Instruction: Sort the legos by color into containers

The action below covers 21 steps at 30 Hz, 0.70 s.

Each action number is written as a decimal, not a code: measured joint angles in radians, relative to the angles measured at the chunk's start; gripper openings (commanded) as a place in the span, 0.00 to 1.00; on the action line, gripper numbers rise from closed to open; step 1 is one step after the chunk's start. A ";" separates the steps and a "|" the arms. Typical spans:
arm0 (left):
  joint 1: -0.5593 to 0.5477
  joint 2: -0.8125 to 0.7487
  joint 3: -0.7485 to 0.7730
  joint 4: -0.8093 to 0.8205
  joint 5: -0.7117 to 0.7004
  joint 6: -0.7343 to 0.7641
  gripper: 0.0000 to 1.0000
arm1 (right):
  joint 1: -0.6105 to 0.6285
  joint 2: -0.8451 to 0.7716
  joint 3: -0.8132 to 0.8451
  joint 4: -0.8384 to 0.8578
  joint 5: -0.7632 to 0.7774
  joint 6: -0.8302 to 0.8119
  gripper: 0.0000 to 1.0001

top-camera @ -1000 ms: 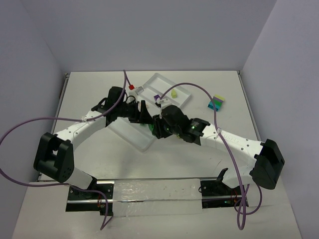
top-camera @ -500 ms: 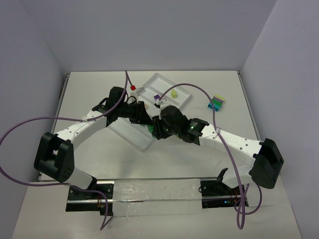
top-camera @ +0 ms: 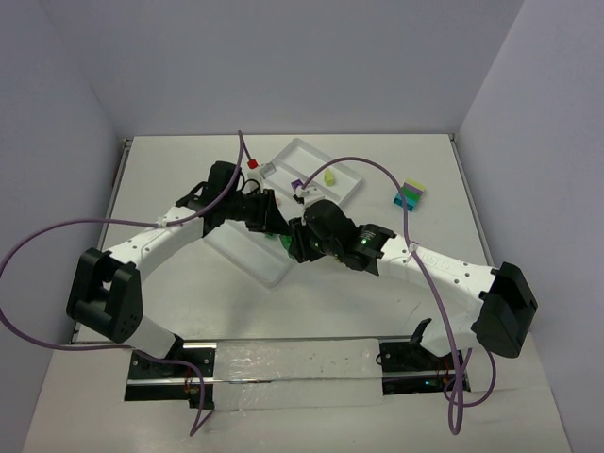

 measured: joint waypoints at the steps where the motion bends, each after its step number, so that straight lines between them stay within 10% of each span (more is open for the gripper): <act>1: 0.000 0.004 0.004 -0.001 0.000 -0.001 0.01 | 0.000 0.000 0.000 0.000 0.004 0.000 0.00; 17: -0.002 0.011 0.017 -0.025 -0.040 0.001 0.80 | 0.000 0.000 0.000 -0.001 0.024 -0.003 0.01; 21: -0.002 0.014 0.017 -0.026 -0.045 0.002 0.85 | 0.000 0.000 0.000 0.000 0.029 -0.004 0.01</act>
